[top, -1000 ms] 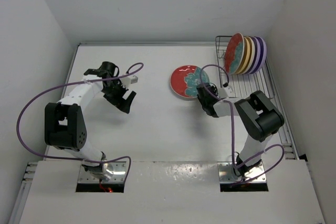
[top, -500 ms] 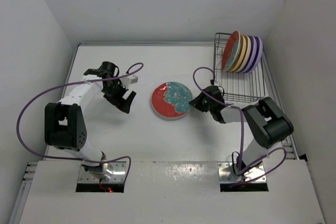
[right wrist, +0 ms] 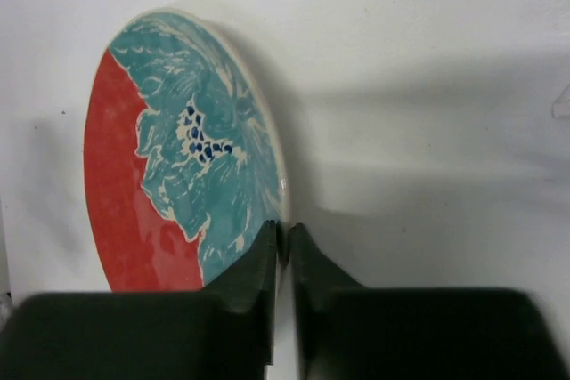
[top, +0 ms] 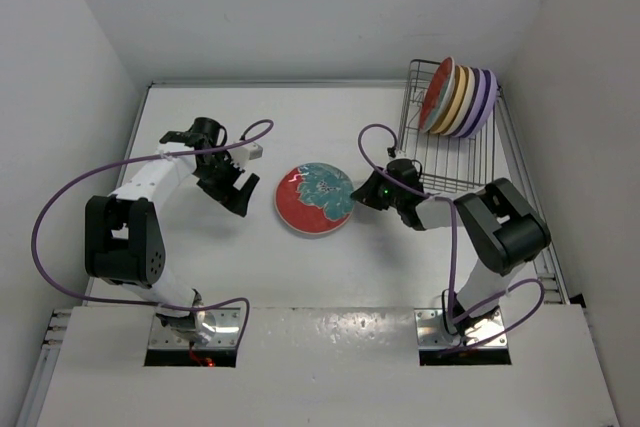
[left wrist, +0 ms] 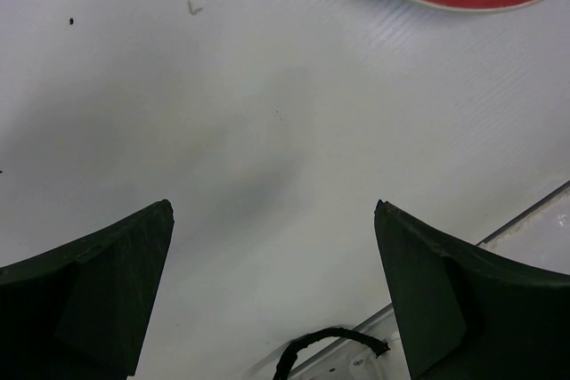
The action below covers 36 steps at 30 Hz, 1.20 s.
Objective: Load the plates into the dish rack
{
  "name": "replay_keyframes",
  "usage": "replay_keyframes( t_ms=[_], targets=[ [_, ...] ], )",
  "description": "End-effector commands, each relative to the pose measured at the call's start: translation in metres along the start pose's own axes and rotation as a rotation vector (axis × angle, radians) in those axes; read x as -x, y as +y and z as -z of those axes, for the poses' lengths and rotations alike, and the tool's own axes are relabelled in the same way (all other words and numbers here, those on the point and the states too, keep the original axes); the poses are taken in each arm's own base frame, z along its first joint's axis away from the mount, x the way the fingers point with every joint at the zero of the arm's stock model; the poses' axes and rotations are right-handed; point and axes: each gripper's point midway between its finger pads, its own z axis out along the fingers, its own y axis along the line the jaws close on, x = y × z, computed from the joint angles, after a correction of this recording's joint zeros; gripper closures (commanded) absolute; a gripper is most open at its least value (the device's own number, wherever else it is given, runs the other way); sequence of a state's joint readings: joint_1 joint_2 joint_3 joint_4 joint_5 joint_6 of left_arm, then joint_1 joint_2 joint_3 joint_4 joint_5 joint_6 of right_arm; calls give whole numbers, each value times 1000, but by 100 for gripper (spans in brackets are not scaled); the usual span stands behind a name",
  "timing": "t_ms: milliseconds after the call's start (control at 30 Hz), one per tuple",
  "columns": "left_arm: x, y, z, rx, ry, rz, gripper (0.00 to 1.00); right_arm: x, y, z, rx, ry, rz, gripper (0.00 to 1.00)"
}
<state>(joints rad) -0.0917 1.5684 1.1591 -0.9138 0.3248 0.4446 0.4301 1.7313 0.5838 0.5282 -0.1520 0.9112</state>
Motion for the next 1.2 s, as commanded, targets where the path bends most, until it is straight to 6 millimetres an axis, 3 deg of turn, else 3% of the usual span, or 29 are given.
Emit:
replay_keyframes(
  t_ms=[0, 67, 233, 400, 600, 867, 933, 1033, 1167],
  targets=[
    [8, 2, 15, 20, -44, -18, 0, -94, -40, 20, -150, 324, -142, 99],
    [8, 2, 15, 20, -44, -18, 0, -100, -46, 24, -166, 328, -146, 100],
    [8, 2, 15, 20, -44, -18, 0, -91, -28, 32, -99, 297, -15, 100],
    [11, 3, 17, 24, -51, -21, 0, -69, 5, 45, 0, 240, 177, 100],
    [10, 3, 14, 20, -44, -18, 0, -16, 41, 65, 28, 90, 309, 100],
    [14, 3, 16, 16, -56, -21, 0, -5, 37, 72, -20, 69, 372, 100],
    [10, -5, 11, -29, -58, -25, 0, -13, 28, 69, -35, 98, 356, 100],
    [8, -39, -10, -187, -67, -85, 0, -32, 16, 65, -41, 152, 329, 100],
    [1, -86, -21, -334, -63, -215, 0, -42, 7, 60, -33, 139, 285, 100]
  ],
)
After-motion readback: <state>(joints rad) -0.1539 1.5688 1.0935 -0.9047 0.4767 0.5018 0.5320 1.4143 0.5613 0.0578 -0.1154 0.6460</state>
